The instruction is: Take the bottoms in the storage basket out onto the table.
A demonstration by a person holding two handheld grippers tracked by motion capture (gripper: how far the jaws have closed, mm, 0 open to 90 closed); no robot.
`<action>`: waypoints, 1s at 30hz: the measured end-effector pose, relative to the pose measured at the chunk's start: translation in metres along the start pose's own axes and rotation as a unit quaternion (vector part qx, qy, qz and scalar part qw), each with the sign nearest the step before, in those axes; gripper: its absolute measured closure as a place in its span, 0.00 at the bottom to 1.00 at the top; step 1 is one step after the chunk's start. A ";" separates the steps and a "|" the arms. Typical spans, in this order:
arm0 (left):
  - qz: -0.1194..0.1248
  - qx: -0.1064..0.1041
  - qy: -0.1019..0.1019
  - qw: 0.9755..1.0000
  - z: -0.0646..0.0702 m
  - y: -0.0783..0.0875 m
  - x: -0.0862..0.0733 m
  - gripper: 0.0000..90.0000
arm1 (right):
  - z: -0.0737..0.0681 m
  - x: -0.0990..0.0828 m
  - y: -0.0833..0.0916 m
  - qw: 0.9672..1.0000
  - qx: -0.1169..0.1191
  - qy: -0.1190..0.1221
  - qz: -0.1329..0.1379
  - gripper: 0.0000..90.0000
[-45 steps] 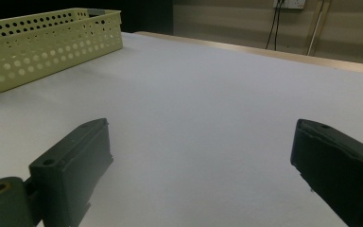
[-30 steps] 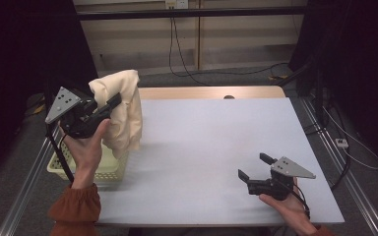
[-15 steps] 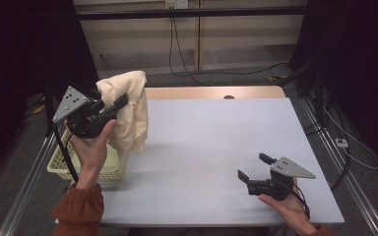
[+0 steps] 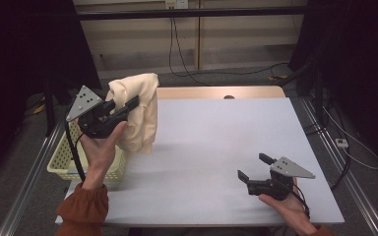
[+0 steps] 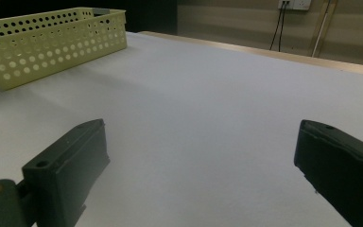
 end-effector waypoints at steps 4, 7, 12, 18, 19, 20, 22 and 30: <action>-0.002 -0.004 -0.001 1.000 0.002 -0.006 0.002 0.78 | 0.000 0.000 0.000 1.000 0.000 0.001 0.001 0.04; -0.004 -0.011 -0.004 1.000 0.004 -0.010 0.003 0.78 | -0.001 0.000 -0.001 1.000 0.001 0.001 0.001 0.04; -0.002 -0.014 -0.002 1.000 0.006 -0.015 0.004 0.78 | -0.001 0.001 -0.002 1.000 0.004 0.002 0.001 0.04; 0.003 -0.023 -0.002 1.000 0.009 -0.021 0.008 0.78 | -0.001 0.001 -0.003 1.000 0.005 0.002 0.000 0.04; 0.005 -0.023 -0.001 1.000 0.010 -0.023 0.009 0.78 | -0.002 0.001 -0.003 1.000 0.005 0.002 0.000 0.04; 0.006 -0.025 0.000 1.000 0.010 -0.024 0.009 0.78 | -0.002 0.001 -0.003 1.000 0.005 0.002 0.000 0.04; 0.003 -0.027 -0.003 1.000 0.010 -0.026 0.010 0.78 | -0.002 0.001 -0.003 1.000 0.005 0.002 0.000 0.04; 0.002 -0.043 -0.002 0.999 0.014 -0.039 0.011 0.78 | -0.002 0.000 -0.004 1.000 0.005 0.002 -0.001 0.04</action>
Point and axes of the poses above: each handheld gripper's, and its own axes: y roughly backward along the jaws, x roughly out of its top, z roughly to its right, the point moved 1 cm from there along -y, roughly forward along the jaws, and after that the axes turned 14 degrees about -x, right-handed, at the moved point
